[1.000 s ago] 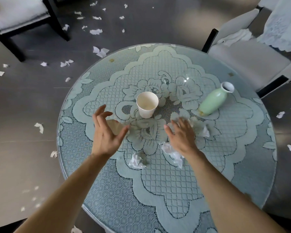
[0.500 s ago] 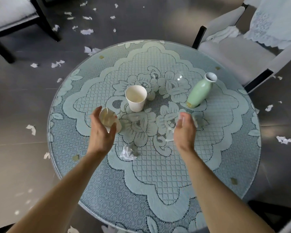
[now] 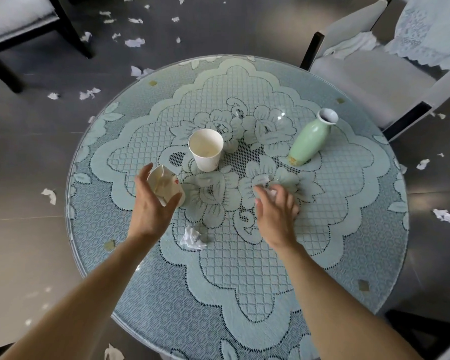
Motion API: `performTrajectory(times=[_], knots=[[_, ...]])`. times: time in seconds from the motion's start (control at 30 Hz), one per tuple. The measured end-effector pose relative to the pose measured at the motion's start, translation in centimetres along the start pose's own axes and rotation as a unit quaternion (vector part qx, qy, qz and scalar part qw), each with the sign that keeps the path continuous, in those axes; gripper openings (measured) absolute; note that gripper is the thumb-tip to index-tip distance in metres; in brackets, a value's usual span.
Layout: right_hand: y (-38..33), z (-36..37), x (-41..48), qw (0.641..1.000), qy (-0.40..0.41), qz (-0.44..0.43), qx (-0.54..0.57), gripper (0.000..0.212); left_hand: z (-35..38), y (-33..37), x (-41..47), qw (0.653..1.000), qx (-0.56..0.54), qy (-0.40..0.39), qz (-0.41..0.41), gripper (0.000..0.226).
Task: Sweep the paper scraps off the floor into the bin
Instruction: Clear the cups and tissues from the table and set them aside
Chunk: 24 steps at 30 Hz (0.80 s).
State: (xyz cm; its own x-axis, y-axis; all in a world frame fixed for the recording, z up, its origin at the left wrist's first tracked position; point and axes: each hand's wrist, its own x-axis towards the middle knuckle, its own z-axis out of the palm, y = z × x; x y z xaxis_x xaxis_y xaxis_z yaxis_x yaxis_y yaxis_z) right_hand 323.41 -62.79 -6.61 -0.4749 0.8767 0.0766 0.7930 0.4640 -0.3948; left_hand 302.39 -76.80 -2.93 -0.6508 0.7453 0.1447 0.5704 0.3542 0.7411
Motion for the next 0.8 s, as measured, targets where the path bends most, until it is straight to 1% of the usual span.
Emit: performTrajectory(times=[0.03, 0.07, 0.13, 0.23, 0.33, 0.37, 0.5, 0.57, 0.67, 0.8], knots=[[-0.5, 0.5, -0.2, 0.999, 0.03, -0.02, 0.001, 0.026, 0.0, -0.1, -0.1, 1.0, 0.001, -0.004, -0.003, 0.08], [-1.1, 0.7, -0.2, 0.998, 0.046, -0.036, 0.012, 0.019, 0.0, 0.0, -0.2, 1.0, -0.001, -0.005, -0.008, 0.078], [-2.1, 0.9, 0.0, 0.997, 0.04, -0.031, 0.066, 0.007, -0.1, 0.0, -0.4, 1.0, -0.006, -0.002, -0.02, 0.076], [-2.8, 0.2, 1.5, 0.98, 0.067, 0.07, 0.175, 0.019, -0.3, 0.4, -0.5, 1.0, -0.002, 0.011, -0.026, 0.076], [-2.2, -0.2, 3.9, 0.97, 0.06, 0.146, 0.186, 0.041, -0.7, 0.2, -0.5, 0.999, -0.004, 0.011, -0.044, 0.083], [-2.1, -0.1, 4.6, 0.969, 0.047, 0.167, 0.177, 0.044, -0.9, 0.1, -0.6, 0.998, -0.01, 0.011, -0.053, 0.085], [-2.2, 0.6, 5.6, 0.972, 0.06, 0.195, 0.121, 0.031, -1.4, -0.3, -0.5, 0.997, -0.019, 0.026, -0.067, 0.088], [-2.0, 0.8, 5.7, 0.971, 0.057, 0.2, 0.12, 0.029, -1.6, -0.4, -0.4, 0.997, -0.021, 0.034, -0.068, 0.088], [-1.6, -0.1, 5.8, 0.955, 0.037, 0.213, 0.203, 0.028, -1.6, -0.4, -0.3, 0.997, -0.024, 0.038, -0.07, 0.088], [-3.3, -2.4, 5.2, 0.912, -0.019, 0.199, 0.357, 0.025, -1.8, -0.2, -0.4, 0.996, -0.033, 0.042, -0.073, 0.089]])
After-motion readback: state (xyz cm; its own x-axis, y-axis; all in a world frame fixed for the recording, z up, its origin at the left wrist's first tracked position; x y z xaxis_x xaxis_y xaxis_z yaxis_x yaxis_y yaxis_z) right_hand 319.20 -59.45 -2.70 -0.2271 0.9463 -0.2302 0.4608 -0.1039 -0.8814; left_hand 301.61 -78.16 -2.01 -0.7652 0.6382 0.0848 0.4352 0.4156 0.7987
